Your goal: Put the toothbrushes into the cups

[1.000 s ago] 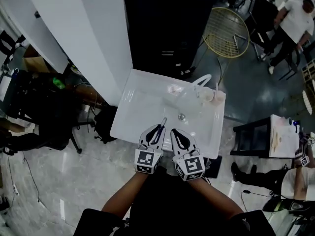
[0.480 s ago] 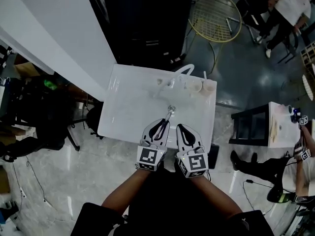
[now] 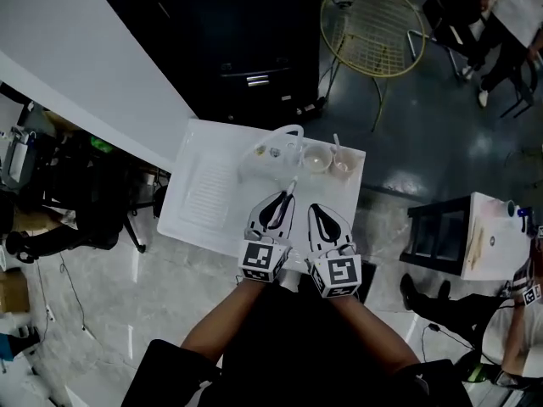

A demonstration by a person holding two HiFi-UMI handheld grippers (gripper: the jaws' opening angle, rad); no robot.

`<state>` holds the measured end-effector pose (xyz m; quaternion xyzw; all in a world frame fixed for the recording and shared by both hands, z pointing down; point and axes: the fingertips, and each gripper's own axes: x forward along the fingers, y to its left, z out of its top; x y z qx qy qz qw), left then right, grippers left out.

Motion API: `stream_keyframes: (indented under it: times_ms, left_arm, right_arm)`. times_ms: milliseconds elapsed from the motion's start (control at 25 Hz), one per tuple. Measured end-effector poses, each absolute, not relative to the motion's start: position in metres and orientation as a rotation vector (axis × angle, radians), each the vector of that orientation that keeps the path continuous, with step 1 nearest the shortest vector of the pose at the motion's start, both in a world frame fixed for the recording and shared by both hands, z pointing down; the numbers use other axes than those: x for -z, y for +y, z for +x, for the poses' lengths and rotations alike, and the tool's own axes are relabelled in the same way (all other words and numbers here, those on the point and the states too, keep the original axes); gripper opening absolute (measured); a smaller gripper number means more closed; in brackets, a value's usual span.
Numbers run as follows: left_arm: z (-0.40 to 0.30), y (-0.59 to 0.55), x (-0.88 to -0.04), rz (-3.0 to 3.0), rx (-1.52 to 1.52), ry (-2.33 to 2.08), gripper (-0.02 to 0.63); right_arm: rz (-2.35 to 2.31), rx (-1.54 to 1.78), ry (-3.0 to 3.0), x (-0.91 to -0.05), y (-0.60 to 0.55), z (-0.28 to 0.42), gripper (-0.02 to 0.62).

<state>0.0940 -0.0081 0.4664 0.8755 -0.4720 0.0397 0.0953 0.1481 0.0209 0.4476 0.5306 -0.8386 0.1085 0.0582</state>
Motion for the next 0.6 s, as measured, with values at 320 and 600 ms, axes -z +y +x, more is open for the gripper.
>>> stream_keyframes:
  times_ms: [320,600]
  left_arm:
    - [0.161,-0.056,-0.462,2.512,-0.103,-1.595,0.072]
    - [0.182,-0.086,-0.465,2.487,-0.066,-1.622,0.072]
  right_arm:
    - [1.556,-0.397,-2.594,-0.455,-0.017,0.228,0.020]
    - [1.544,-0.439,-2.601,-0.469,-0.038,0.249,0.020]
